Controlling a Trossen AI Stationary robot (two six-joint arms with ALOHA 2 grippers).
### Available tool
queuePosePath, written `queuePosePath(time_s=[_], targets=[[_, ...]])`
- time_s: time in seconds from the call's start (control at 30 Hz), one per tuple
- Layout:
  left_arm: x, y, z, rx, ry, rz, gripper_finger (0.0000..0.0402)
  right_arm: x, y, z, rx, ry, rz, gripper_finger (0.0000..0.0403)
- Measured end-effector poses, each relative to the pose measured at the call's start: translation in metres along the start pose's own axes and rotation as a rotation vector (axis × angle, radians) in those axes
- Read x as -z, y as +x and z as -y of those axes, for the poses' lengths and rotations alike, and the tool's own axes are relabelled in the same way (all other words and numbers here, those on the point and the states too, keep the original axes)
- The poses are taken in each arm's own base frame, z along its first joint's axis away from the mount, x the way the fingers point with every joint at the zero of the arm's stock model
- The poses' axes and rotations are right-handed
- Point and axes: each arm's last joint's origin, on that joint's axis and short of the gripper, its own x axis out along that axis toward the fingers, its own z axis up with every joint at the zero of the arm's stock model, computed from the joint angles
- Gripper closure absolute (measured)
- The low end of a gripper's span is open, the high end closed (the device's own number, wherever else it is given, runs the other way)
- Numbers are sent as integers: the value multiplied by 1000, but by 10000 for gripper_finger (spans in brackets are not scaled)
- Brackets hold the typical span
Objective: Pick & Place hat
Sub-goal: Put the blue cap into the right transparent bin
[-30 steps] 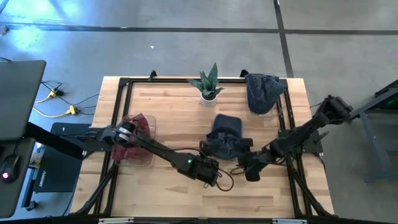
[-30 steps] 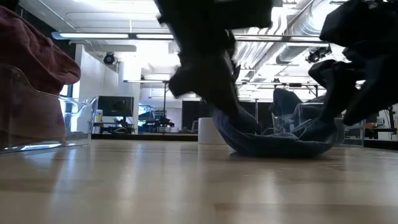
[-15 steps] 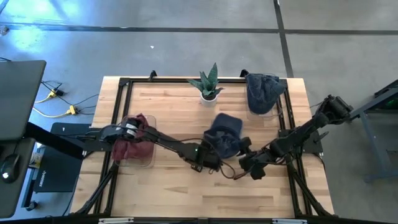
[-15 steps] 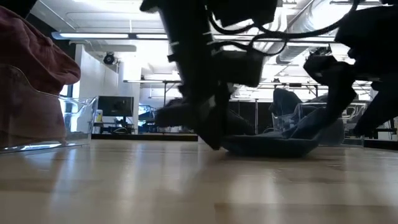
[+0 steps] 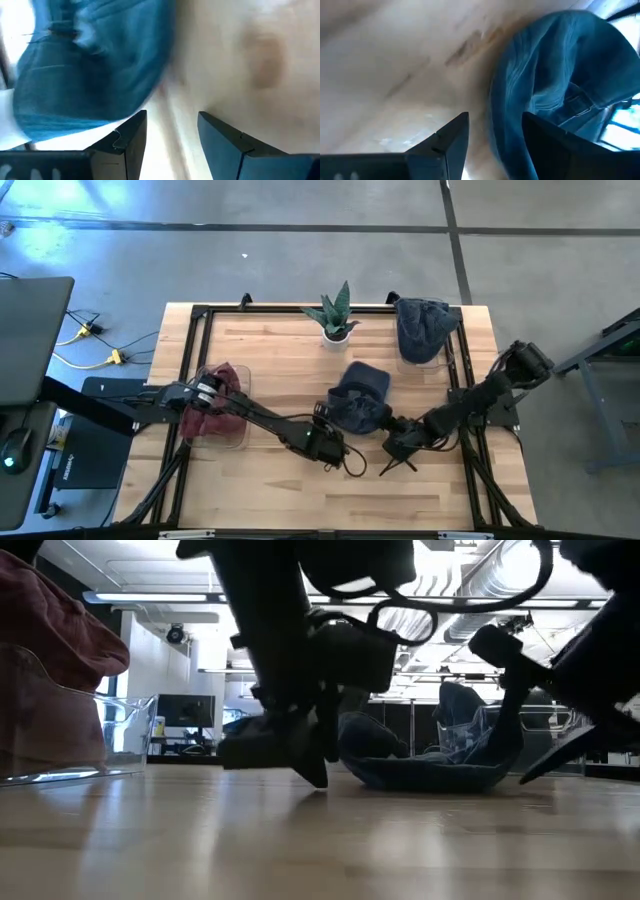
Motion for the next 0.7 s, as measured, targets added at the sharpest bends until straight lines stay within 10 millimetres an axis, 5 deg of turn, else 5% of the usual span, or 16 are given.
queuePosePath(time_s=[0.17, 0.37, 0.7], targets=[[-6, -1, 3, -54, -29, 50, 232, -4, 14, -6, 50, -88, -52, 268], [-11, -9, 8, -72, -28, 103, 232, -8, 10, 2, 102, 165, -18, 390], [-11, -107, 4, -153, -40, 335, 232, -5, -59, 58, -236, 912, 540, 389]])
